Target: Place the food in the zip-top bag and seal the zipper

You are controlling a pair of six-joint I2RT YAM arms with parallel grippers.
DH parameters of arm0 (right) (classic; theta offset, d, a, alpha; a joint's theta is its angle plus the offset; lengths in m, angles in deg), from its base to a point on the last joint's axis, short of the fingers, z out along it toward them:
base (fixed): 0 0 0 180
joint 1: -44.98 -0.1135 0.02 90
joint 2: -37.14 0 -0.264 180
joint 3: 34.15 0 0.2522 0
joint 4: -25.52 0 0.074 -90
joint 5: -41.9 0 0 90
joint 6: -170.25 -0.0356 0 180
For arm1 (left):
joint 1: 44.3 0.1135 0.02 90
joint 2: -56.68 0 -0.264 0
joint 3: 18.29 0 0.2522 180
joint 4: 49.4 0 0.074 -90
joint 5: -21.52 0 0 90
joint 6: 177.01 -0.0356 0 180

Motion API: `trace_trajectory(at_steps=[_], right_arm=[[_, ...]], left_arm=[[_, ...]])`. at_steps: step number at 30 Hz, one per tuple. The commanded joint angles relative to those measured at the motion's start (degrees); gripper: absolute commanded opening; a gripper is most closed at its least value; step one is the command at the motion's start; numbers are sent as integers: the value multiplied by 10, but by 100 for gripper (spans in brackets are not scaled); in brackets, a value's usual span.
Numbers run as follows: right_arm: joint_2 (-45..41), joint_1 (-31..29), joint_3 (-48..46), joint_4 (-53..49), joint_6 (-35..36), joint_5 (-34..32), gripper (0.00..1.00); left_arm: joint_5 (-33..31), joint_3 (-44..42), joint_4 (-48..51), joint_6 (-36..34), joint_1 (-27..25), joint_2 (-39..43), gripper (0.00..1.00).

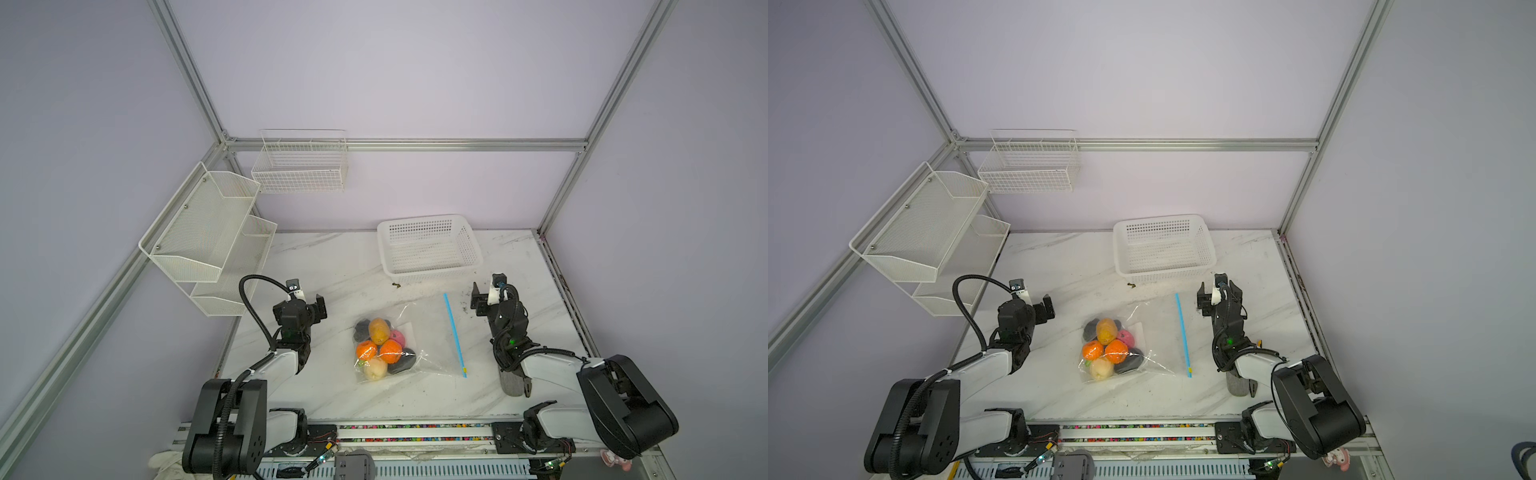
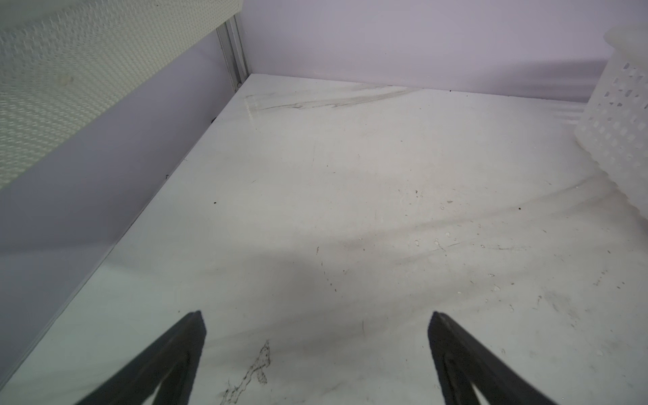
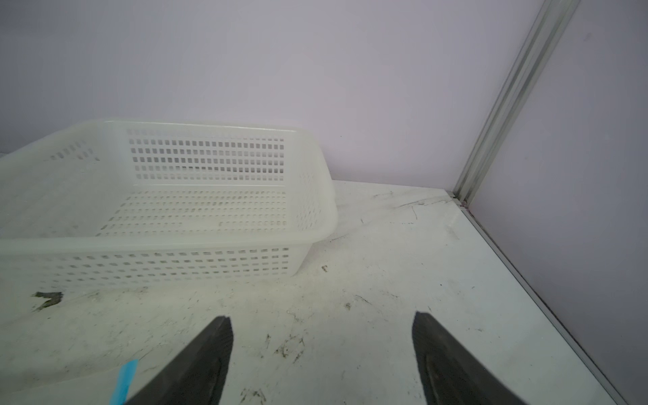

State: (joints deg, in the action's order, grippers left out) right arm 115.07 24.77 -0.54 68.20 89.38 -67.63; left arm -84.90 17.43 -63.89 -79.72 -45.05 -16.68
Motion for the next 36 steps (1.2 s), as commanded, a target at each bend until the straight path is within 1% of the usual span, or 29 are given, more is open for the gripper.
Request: trace_trajectory(at_steps=[1,4,7,8,12,15,22,26,29,30,31,36], right_arm=[[36,26,4,113,18,1,84],[75,45,10,160,25,5,84],[112,58,13,206,28,14,84],[124,63,17,215,22,12,84],[152,89,21,238,-7,64,83],[186,96,16,284,-15,64,83],[245,105,10,350,-21,69,83],[250,106,22,334,-29,74,83],[249,111,37,302,-35,78,83],[249,113,38,301,-36,83,92],[248,116,41,294,-38,89,97],[246,133,56,261,-48,126,97]], left_arm=[[12,4,-94,-8,13,-19,100],[29,10,-119,-23,16,-45,100],[34,12,-141,-23,25,-67,100],[39,13,-146,-21,27,-71,100],[47,10,-169,-23,29,-105,100],[53,5,-180,-25,29,-110,100],[13,-10,-237,-15,25,-144,100],[-3,-14,-260,-22,18,-153,100],[-11,-17,-279,-34,14,-162,100],[-10,-19,-286,-35,14,-163,100],[-11,-19,-290,-36,14,-167,100],[-11,-18,-294,-36,13,-169,100]])
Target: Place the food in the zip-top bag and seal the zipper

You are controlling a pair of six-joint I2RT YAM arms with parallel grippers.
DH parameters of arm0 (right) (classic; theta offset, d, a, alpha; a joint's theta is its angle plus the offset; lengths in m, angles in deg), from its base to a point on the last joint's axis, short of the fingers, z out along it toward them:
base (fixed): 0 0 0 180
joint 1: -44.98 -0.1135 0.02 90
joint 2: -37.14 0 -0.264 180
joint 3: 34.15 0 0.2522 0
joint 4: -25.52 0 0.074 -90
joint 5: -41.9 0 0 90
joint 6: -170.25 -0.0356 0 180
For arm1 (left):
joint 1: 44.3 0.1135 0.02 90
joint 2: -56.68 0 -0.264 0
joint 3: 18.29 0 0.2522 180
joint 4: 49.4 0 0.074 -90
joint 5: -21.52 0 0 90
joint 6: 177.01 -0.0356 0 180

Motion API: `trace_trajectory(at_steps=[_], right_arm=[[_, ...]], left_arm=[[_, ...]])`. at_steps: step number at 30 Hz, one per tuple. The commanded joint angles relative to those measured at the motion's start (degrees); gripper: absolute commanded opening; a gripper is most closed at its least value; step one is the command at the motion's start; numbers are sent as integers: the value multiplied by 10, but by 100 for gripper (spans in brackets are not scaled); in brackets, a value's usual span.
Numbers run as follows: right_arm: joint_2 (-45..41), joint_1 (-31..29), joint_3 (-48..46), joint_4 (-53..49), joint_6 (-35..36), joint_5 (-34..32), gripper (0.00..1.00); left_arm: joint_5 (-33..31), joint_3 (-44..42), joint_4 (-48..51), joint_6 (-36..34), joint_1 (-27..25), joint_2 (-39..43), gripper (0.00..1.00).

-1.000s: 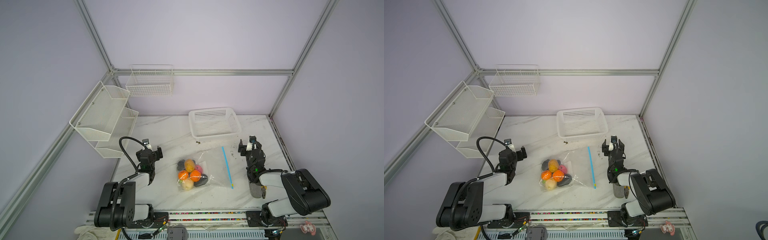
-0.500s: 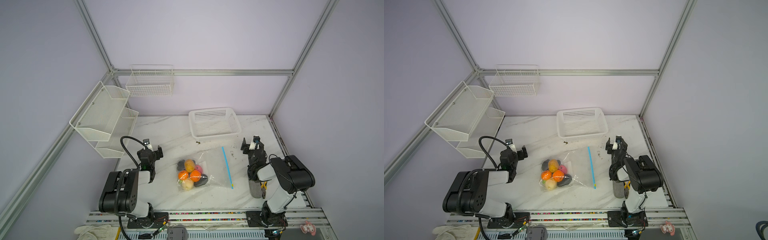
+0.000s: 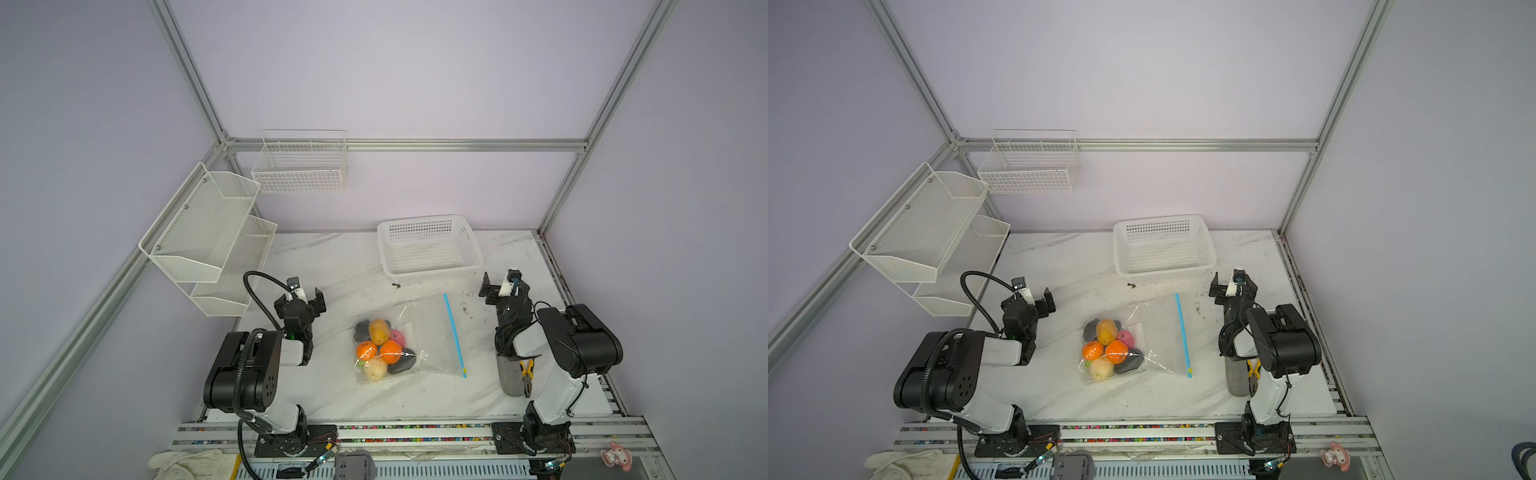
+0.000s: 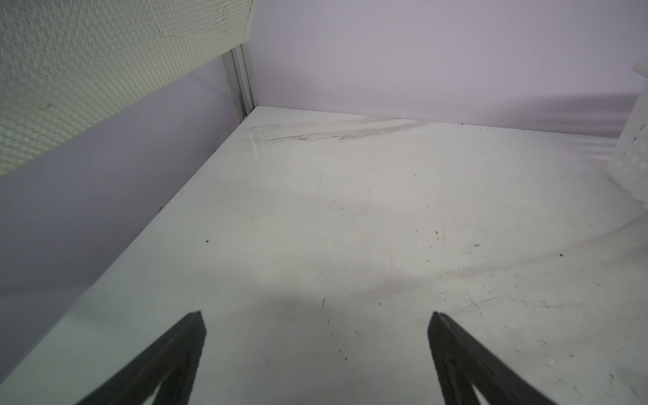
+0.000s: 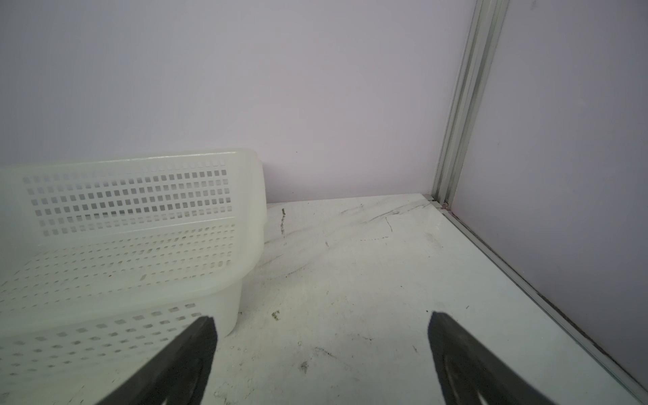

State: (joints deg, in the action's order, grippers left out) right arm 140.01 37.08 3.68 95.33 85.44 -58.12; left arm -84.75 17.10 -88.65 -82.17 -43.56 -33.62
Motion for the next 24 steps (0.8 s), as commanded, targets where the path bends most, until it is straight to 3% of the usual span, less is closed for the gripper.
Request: trace_trajectory(at_steps=[1,24], right_arm=[[-4,14,17,-17,-10,41,97],[1,22,46,-72,-21,48,97]], left_arm=[[-13,-14,-46,-12,-1,0,100],[-13,-9,-43,-12,-2,-6,100]])
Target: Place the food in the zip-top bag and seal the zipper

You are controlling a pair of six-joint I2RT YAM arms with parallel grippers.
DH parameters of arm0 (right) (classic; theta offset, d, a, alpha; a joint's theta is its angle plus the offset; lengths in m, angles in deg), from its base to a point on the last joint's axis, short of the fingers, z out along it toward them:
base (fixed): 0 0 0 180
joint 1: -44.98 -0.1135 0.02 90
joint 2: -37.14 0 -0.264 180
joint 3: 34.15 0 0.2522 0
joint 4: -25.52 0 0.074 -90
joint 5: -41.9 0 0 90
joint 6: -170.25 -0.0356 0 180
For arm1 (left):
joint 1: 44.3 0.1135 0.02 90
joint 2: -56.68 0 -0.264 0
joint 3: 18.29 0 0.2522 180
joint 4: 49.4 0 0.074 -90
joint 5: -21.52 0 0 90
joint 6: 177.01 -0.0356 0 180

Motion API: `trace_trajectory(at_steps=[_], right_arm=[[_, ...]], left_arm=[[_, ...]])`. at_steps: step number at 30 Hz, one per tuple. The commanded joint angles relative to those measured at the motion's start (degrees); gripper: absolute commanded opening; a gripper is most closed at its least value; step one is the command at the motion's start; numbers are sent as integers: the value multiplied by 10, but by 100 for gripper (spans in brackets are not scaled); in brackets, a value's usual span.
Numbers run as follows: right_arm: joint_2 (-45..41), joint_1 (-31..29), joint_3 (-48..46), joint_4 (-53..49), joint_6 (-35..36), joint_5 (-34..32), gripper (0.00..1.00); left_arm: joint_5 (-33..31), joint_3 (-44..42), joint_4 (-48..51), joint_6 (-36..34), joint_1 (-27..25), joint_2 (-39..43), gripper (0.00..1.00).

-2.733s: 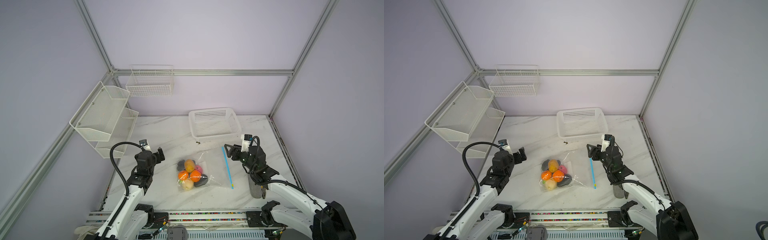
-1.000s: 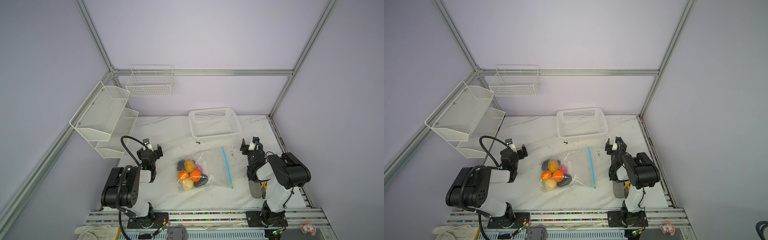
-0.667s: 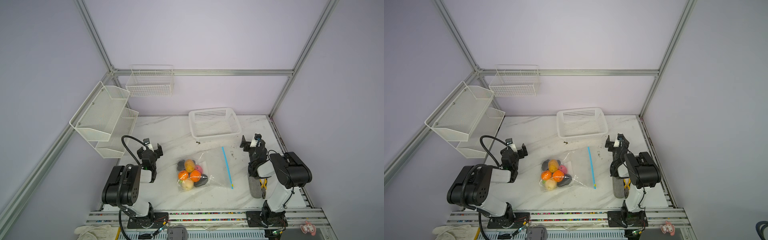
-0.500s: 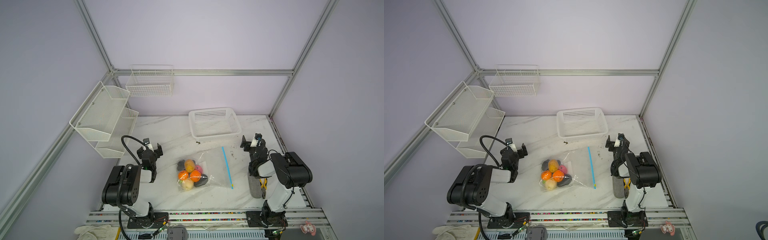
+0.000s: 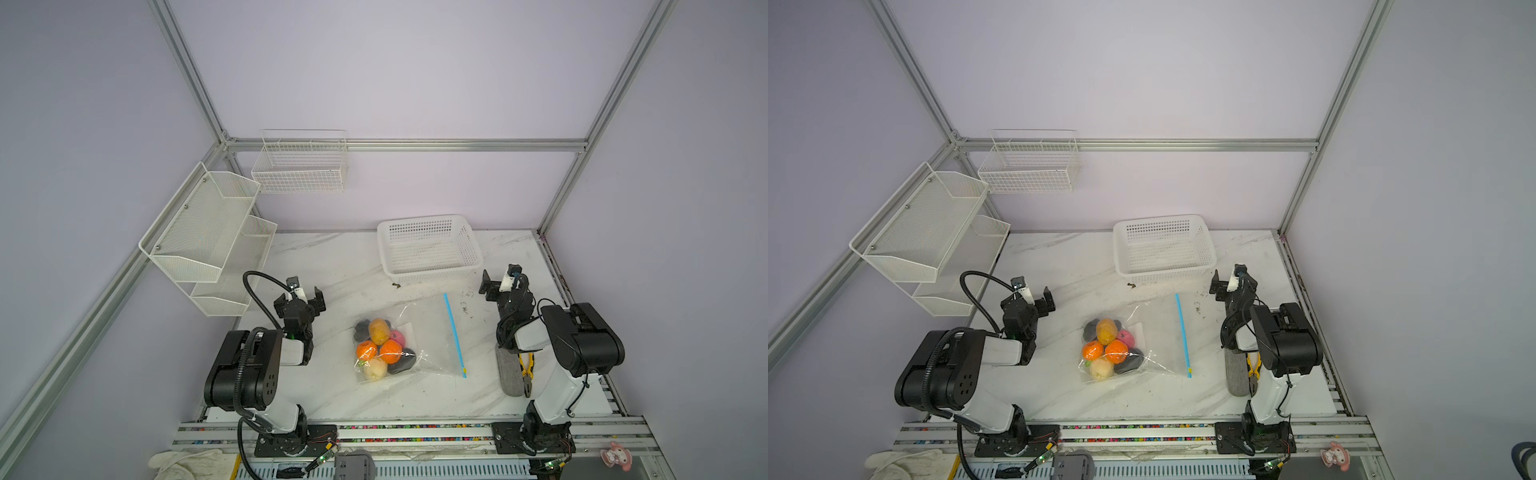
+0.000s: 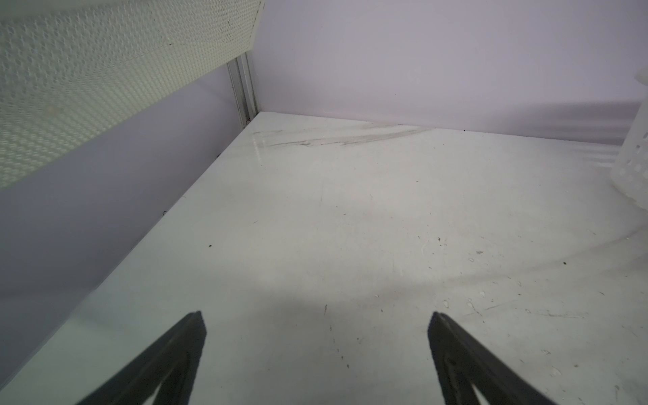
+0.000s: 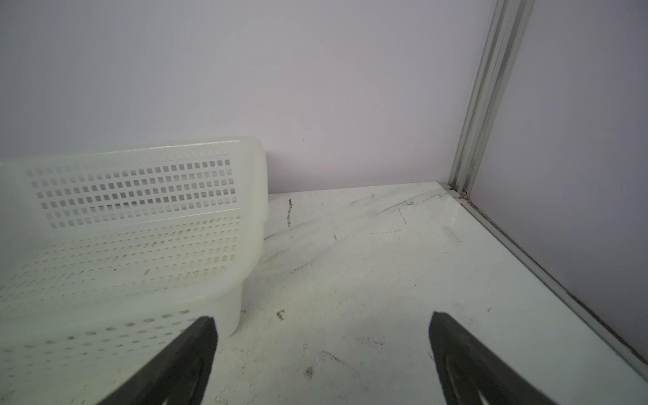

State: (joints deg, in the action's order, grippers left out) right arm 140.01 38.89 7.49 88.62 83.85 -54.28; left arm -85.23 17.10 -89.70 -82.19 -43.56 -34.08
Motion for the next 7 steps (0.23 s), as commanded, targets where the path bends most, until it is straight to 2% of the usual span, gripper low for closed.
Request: trace_trajectory(at_steps=[1,7], right_arm=[[1,5,9,-5,-5,10,97],[-3,11,2,0,-7,17,97]], left_arm=[[-9,-10,-32,-12,-2,-1,100],[-8,-13,-36,-12,-2,4,100]])
